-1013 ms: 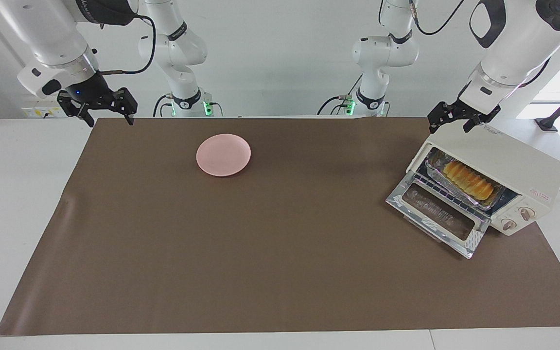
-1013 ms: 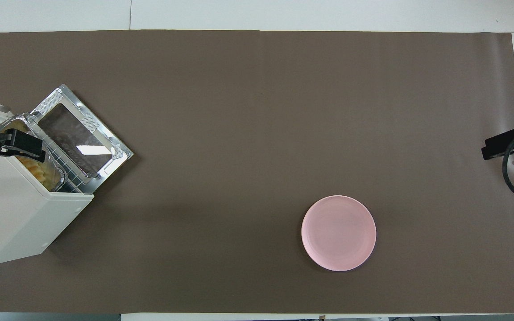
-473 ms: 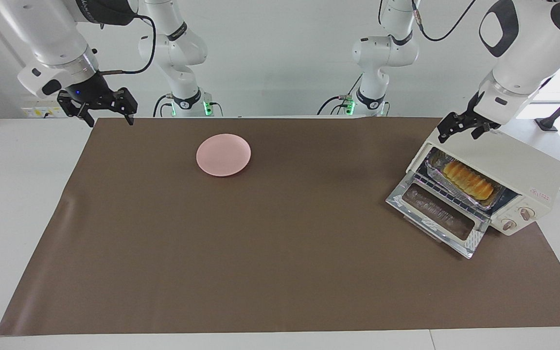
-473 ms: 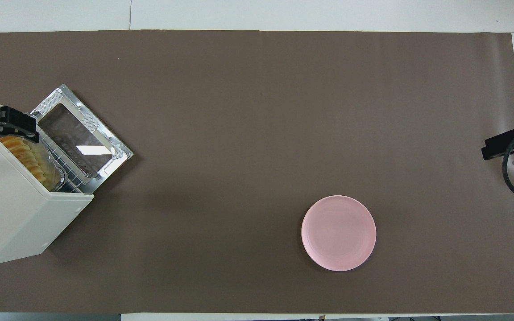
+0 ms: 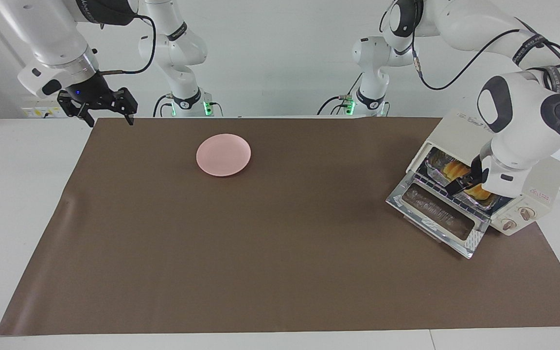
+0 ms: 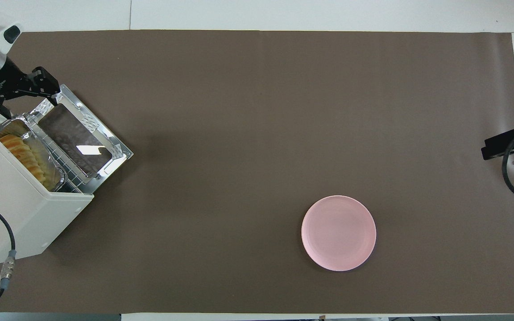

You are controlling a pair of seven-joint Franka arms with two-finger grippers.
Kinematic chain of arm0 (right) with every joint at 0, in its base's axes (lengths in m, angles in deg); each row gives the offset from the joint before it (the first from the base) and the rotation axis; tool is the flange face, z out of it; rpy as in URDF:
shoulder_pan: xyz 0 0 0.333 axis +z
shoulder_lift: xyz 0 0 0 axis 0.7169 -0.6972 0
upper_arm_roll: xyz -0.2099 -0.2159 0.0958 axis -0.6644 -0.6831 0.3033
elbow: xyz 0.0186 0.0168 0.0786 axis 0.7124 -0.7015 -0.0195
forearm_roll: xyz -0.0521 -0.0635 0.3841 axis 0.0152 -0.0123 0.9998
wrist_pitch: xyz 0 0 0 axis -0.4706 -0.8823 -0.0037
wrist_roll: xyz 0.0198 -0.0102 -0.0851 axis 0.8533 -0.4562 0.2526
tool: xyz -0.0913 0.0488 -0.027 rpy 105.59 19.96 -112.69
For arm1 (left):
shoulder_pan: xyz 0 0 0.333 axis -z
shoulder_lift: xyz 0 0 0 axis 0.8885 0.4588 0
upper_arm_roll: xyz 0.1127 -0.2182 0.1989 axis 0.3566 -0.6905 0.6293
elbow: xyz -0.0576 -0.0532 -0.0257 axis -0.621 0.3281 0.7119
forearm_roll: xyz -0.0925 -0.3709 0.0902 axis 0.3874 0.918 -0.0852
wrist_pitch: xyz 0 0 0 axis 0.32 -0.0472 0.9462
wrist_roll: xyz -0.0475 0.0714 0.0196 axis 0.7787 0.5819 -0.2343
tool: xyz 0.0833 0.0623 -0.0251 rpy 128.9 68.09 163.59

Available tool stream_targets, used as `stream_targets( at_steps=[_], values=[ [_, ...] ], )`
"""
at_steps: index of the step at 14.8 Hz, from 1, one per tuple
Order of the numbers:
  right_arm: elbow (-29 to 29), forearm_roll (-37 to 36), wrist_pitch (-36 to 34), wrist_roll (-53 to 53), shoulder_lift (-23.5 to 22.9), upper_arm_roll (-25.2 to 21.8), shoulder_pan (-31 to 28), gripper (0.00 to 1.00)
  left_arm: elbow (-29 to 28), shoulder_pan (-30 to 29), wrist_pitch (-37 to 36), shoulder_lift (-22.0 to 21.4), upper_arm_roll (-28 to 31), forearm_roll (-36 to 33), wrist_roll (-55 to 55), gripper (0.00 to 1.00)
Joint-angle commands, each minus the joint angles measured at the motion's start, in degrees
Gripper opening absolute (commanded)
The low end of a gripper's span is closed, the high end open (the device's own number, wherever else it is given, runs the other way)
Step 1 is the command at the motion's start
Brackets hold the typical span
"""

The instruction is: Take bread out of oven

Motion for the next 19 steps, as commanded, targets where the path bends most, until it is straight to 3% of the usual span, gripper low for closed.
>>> stream_targets(
  at_steps=[1,4,13,14,15,16,17,19],
  values=[
    [-1.3,0.1,0.1,0.8,1.2,0.3,-0.3,1.00,-4.2,0.6,3.6,-0.9,1.1,-2.7,-5.8,1.00],
    [-1.3,0.1,0.1,0.8,1.2,0.3,-0.2,1.00,-14.0,1.4,10.0,-3.9,1.2,-5.1,-10.9,1.00],
    [-1.3,0.1,-0.1,0.8,1.2,0.3,-0.3,1.00,-25.0,2.0,15.1,-6.5,1.1,-6.0,-17.9,0.99],
    [-1.3,0.1,-0.1,0.8,1.2,0.3,-0.3,1.00,-26.6,2.2,15.9,-7.3,1.1,-6.0,-18.6,0.90],
    [-1.3,0.1,-0.1,0.8,1.2,0.3,-0.3,1.00,-27.8,2.2,16.9,-7.7,1.1,-6.0,-18.6,0.72],
    [-1.3,0.1,-0.1,0.8,1.2,0.3,-0.3,1.00,-27.8,2.0,16.9,-7.7,1.1,-6.0,-18.1,0.24],
    [-1.3,0.1,-0.2,0.8,1.2,0.3,-0.3,1.00,-27.7,1.8,16.8,-7.7,1.0,-6.0,-17.6,0.00],
    [-1.3,0.1,-0.2,0.8,1.2,0.3,-0.3,1.00,-27.4,2.1,16.7,-7.7,1.0,-6.0,-17.1,0.00]
  ],
)
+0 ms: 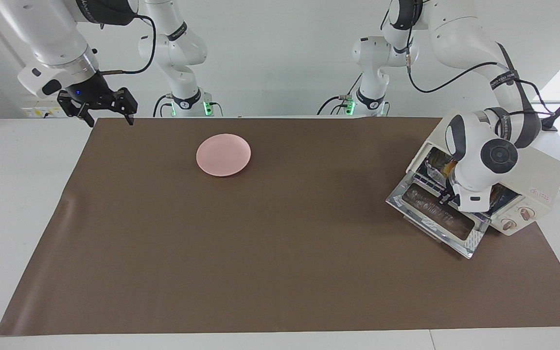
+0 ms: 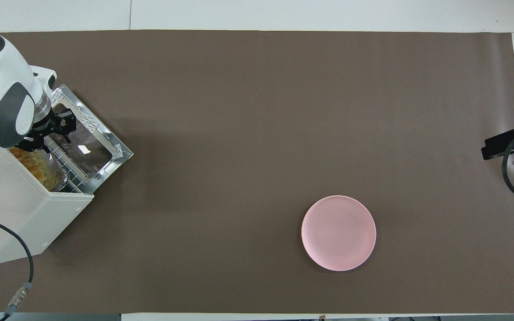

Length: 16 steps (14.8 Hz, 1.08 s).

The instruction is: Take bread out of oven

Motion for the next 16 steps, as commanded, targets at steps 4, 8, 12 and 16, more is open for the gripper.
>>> stream_targets(
  at_steps=[4,8,12,16],
  values=[
    [-1.3,0.1,-0.2,0.8,1.2,0.3,-0.3,1.00,0.6,2.0,1.1,-1.3,0.1,-1.4,3.8,0.00],
    [-1.3,0.1,-0.2,0.8,1.2,0.2,-0.3,1.00,14.9,6.6,-2.7,4.9,-1.2,-0.2,5.6,0.00],
    [-1.3,0.1,-0.3,0.8,1.2,0.2,-0.3,1.00,16.8,15.6,-1.8,5.4,-1.7,5.5,11.8,0.00],
    [-1.3,0.1,-0.4,0.9,1.2,0.0,-1.0,1.00,15.7,25.1,2.5,5.4,-1.7,13.1,11.8,0.00]
  ],
)
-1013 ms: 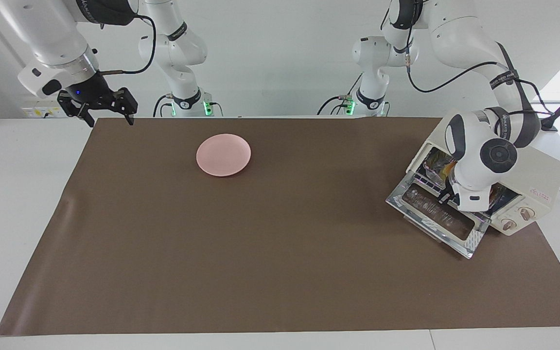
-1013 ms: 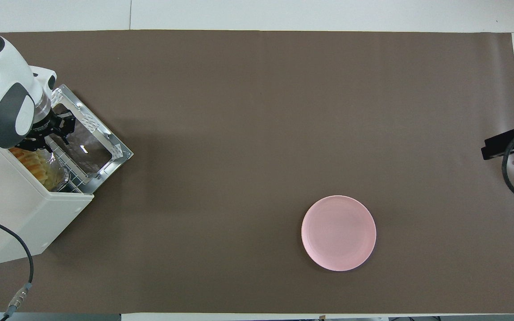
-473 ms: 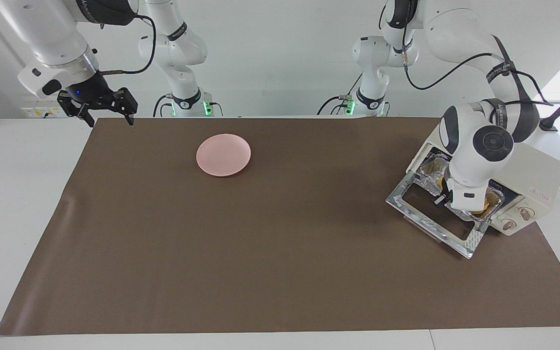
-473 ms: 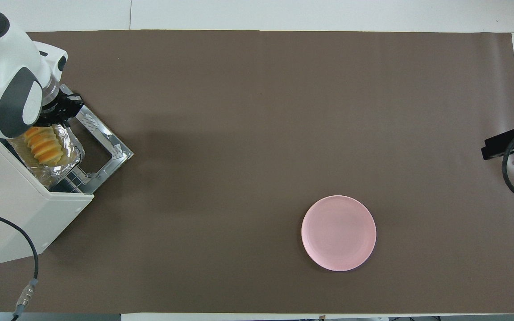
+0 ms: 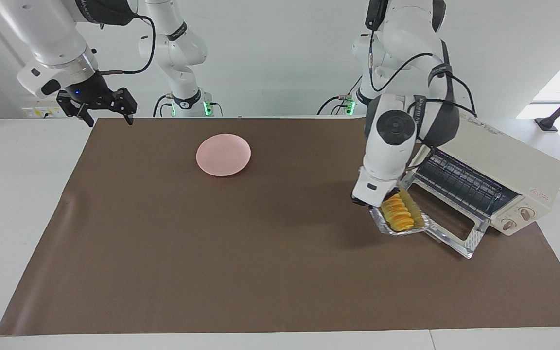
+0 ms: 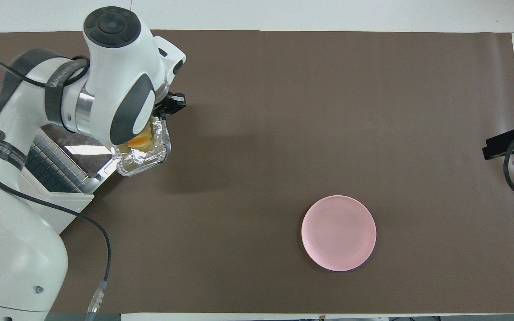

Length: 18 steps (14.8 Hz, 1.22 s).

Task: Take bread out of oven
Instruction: 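Pull the foil tray out of the oven with the left gripper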

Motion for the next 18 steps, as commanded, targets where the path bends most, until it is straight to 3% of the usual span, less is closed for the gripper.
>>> stream_targets(
  at_steps=[1,4,7,10,11,13,15,18],
  values=[
    [-1.2,0.0,-0.5,0.9,1.2,0.2,-0.9,1.00,-0.7,6.2,2.7,1.0,1.1,3.7,1.8,0.00],
    [-1.2,-0.4,-1.1,0.7,1.6,-0.2,-1.0,1.00,-5.4,14.0,7.3,0.6,1.2,5.1,0.5,0.00],
    [-1.1,-0.7,-1.2,0.9,1.6,-0.3,-1.9,1.00,-10.7,17.0,11.7,0.2,1.4,5.0,0.3,0.00],
    [-1.0,-0.7,-1.2,0.8,1.6,-0.3,-2.1,1.00,-10.8,16.9,11.8,0.1,1.2,5.1,0.2,0.00],
    [-1.0,-0.7,-1.2,0.9,1.6,-0.4,-2.1,1.00,-10.2,16.5,11.5,0.2,1.2,5.5,-0.7,0.19],
    [-1.1,-0.7,-1.3,0.7,1.6,-1.0,-2.2,1.00,-9.3,16.1,10.4,-0.5,1.8,7.2,-3.3,0.41],
    [-1.2,-0.7,-1.2,0.7,1.7,-1.0,-2.2,1.00,-9.3,11.8,8.2,-5.0,2.0,8.6,-3.4,1.00],
    [-2.7,-0.2,-0.1,0.7,2.1,-0.7,-1.5,1.00,-7.3,4.8,1.6,-8.2,2.6,7.9,-2.8,1.00]
  ],
)
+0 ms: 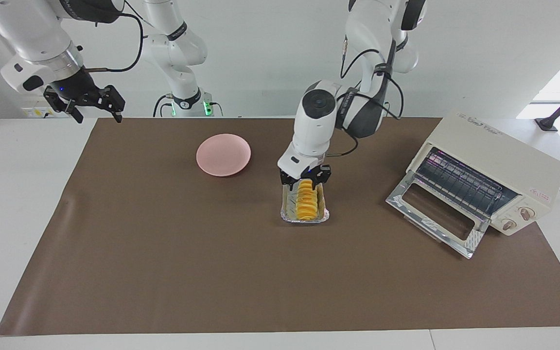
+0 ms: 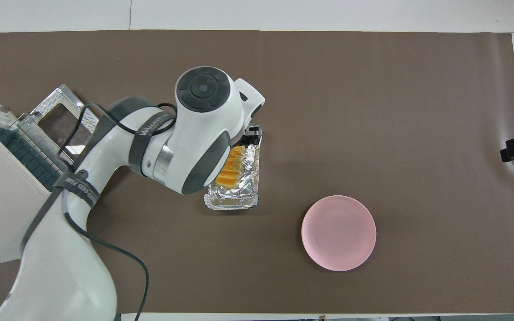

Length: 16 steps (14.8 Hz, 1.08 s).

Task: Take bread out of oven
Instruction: 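Set the foil tray on the table while the right gripper approaches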

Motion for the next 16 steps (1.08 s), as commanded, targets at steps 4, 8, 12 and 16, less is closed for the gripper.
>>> stream_targets(
  at_steps=[4,8,12,16],
  values=[
    [-7.1,0.2,7.2,-3.8,1.4,1.1,4.3,1.00,3.7,-12.1,-9.8,-4.9,4.4,-1.2,1.5,1.00],
    [-7.8,2.7,14.1,-19.5,-4.3,1.1,15.0,1.00,3.3,-22.6,-19.4,-10.7,5.6,-1.2,17.4,1.00],
    [-4.7,5.5,21.9,-30.3,-12.8,1.1,23.7,1.00,2.1,-25.3,-28.4,-13.3,5.9,-7.0,29.8,1.00],
    [4.2,5.3,23.3,-43.3,-23.9,1.0,31.6,1.00,-3.1,-30.0,-30.5,-19.5,3.7,-7.4,30.5,1.00]
  ],
)
